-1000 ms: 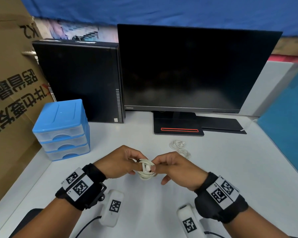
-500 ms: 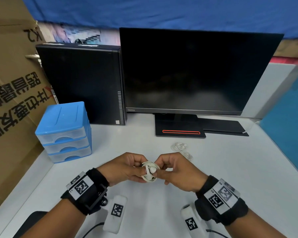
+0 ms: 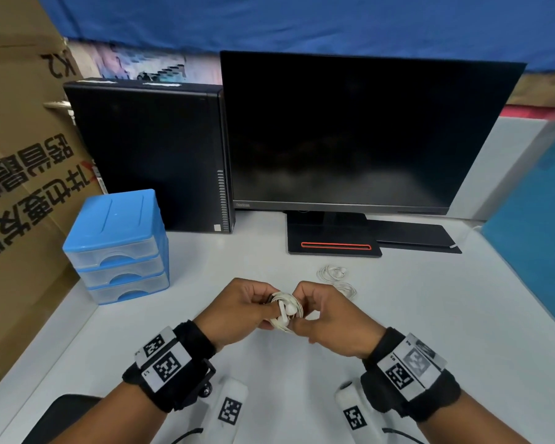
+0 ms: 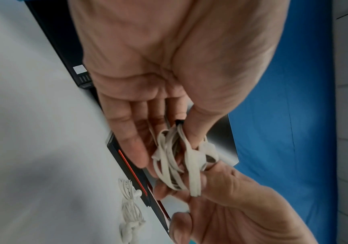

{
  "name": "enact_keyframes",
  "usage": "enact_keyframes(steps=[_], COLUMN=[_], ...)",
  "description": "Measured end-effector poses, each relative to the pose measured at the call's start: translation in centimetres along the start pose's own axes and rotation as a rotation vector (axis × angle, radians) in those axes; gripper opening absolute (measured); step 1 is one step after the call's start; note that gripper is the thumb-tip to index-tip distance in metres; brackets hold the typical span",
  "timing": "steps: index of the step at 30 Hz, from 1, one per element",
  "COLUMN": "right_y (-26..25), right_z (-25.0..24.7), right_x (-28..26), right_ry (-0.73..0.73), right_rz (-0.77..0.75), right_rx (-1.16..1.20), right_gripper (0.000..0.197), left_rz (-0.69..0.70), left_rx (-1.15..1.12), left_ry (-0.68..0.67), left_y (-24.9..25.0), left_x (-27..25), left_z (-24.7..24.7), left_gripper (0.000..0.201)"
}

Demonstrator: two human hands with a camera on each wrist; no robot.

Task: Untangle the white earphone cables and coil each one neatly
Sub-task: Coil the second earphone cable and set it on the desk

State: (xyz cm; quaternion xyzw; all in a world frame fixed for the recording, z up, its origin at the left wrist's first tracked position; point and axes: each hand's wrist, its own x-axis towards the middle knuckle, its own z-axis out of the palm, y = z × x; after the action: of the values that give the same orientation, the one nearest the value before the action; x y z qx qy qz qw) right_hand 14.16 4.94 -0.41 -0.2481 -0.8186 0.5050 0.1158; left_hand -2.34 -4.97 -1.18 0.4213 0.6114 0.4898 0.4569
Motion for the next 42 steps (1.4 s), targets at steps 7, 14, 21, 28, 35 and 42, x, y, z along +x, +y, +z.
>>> enact_keyframes(steps=[7, 14, 21, 28, 35, 42], right_y=[0.4, 0.4, 0.7, 1.0, 0.6, -0.4], right_z=[0.5, 1.0, 1.0, 0.8, 0.7, -0.3], right_x=[-0.2, -0.3, 0.2, 0.1, 0.1, 0.1], right_ry=[0.103, 0.256, 0.293, 0.248, 0.211, 0.237], right_rz=[-0.122, -0.325, -0.344, -0.285, -0.386, -0.205], right_rx=[-0.188, -0.313, -0.156, -0.177, -0.166, 0.202], right_gripper=[0.020, 0.048, 0.012, 0.042, 0.020, 0.015], left_rz=[-0.105, -0.089, -0.060, -0.056, -0.051, -0.096], left_rx=[-0.173, -0.170, -0.086, -0.113, -0.085, -0.314], left_ry=[0.021, 0.022, -0.023, -0.080, -0.064, -0.261], left_y=[0.1, 0.1, 0.0, 0.3, 0.5, 0.7], left_x=[0.0, 0.0, -0.1, -0.1, -0.3, -0.4], left_z=[0.3, 0.3, 0.2, 0.1, -0.6, -1.3], left_gripper=[0.023, 0.012, 0.019, 0.014, 0.015, 0.034])
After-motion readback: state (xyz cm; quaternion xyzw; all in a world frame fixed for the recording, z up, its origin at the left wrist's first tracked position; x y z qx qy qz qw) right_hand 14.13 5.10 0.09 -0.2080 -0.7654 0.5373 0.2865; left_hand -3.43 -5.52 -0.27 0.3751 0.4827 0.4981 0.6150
